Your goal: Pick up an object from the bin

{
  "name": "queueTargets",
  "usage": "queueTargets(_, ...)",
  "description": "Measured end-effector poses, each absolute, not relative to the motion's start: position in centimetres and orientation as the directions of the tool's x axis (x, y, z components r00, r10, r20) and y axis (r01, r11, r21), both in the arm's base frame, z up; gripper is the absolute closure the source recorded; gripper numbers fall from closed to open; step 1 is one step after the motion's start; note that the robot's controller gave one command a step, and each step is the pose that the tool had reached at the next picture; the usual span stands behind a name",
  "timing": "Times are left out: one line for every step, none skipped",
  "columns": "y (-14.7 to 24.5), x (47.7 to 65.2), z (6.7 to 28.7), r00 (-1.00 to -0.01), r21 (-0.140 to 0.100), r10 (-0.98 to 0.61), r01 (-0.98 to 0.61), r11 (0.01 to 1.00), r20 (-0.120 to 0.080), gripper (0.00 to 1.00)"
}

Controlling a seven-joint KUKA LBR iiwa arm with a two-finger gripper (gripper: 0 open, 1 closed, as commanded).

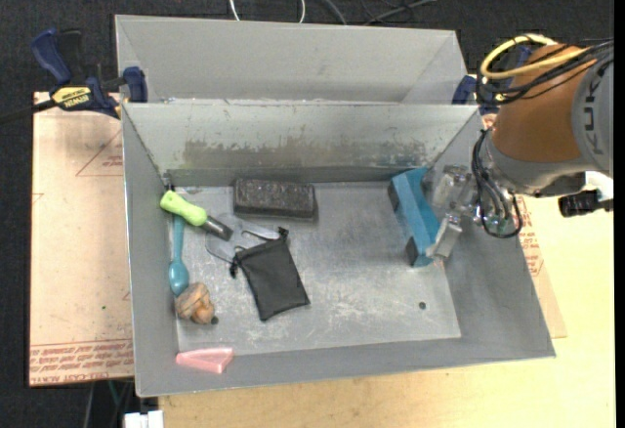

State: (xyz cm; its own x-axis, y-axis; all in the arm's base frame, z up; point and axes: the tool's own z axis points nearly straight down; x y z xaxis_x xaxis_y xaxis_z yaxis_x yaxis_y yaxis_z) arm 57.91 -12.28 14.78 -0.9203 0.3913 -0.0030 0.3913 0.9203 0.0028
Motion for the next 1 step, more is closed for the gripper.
queueTargets(-15.21,58.52,7.47,-0.945,0.002,0.325,0.325,0.946,-0.03,0.0)
